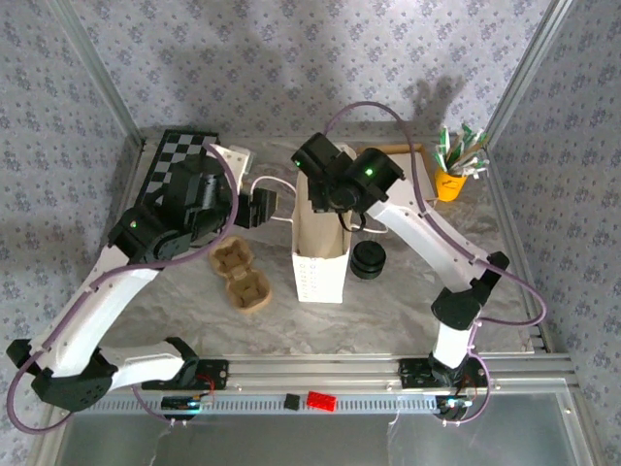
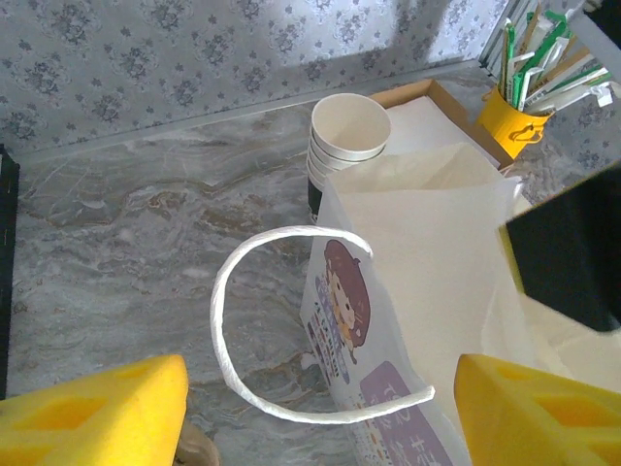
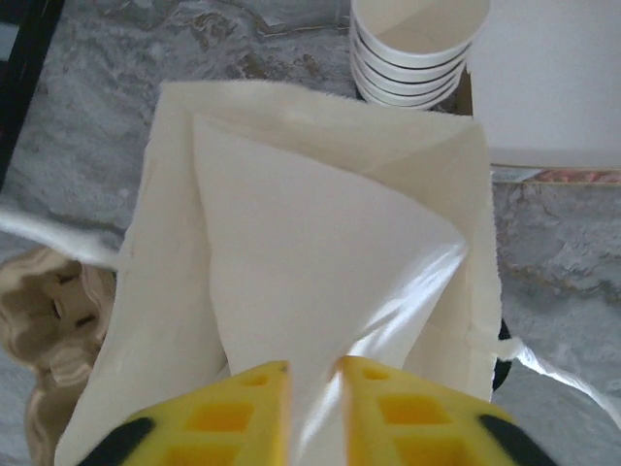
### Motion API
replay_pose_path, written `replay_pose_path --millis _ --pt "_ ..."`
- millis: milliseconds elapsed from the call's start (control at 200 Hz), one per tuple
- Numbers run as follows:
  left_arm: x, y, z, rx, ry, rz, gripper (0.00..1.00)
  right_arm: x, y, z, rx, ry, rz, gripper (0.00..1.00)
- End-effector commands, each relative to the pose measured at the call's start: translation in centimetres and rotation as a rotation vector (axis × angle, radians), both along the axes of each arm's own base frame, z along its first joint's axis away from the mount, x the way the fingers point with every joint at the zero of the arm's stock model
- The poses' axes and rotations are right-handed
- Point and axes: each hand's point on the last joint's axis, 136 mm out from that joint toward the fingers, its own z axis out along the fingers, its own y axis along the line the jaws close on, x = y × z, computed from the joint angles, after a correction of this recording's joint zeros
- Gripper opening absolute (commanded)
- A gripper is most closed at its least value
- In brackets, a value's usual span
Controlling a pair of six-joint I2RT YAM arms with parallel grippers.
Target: Pack the takeout coffee
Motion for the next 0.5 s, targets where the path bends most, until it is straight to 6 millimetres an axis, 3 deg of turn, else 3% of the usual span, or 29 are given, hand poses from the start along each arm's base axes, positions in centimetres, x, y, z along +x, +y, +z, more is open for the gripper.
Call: replay_pose_path --millis 0,125,305,390,495 --pt "0.2 0.7 1.2 -0.025 -0.042 0.026 0.72 1.2 0.9 -1.5 -0.014 0.032 0.017 0.14" --pt "0.2 0.8 0.9 -0.017 -0.033 0.028 0.72 2.3 0.7 -3.6 -0.057 0.072 -0.003 0.03" --pt "0.1 1.1 0.6 -0.013 -0.031 0.036 0.72 2.1 1.0 -6.3 -0.115 0.13 0.004 0.01" --pt "0.2 1.1 0.6 -0.015 -0.033 0.039 0.72 2.0 1.1 -5.7 -0.101 0.119 0.005 0.02" --pt "0.3 1.2 0.7 -0.016 -0.037 0.043 0.72 1.9 1.1 -3.8 -0.056 0.073 0.008 0.11"
